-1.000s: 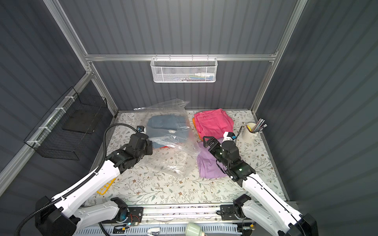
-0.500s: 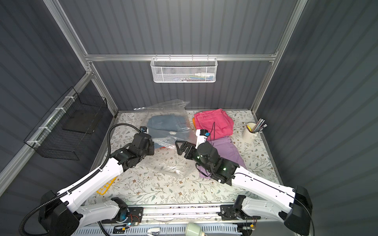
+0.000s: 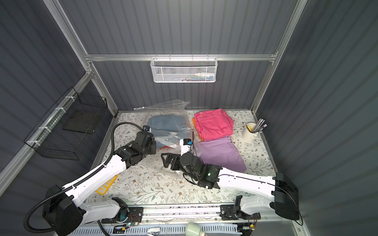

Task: Take the trousers out of the vacuum bag
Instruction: Take out the trousers from the vacuum bag.

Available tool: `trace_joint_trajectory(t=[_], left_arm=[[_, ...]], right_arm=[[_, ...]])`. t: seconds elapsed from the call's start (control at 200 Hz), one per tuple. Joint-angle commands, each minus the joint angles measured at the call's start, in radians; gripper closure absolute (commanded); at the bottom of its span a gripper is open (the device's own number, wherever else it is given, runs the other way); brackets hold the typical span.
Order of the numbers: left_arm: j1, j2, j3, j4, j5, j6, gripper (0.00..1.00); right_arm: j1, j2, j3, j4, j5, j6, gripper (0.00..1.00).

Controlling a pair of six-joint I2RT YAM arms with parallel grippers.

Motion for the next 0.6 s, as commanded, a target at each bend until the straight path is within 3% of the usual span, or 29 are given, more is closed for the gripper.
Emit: trace_joint_trajectory(t=[0.0, 0.595], left_arm=[[0.007, 0.008, 0.049, 0.015, 0.022, 0.031, 1.0], [0.009, -0.012, 0.082, 0.008, 0.035, 0.046, 1.0]], right_arm=[[0.011, 0.057, -0.008, 0.061, 0.009, 0.03, 0.03], [-0.011, 0.293, -0.011, 0.193, -0.099, 0.146, 0.08]])
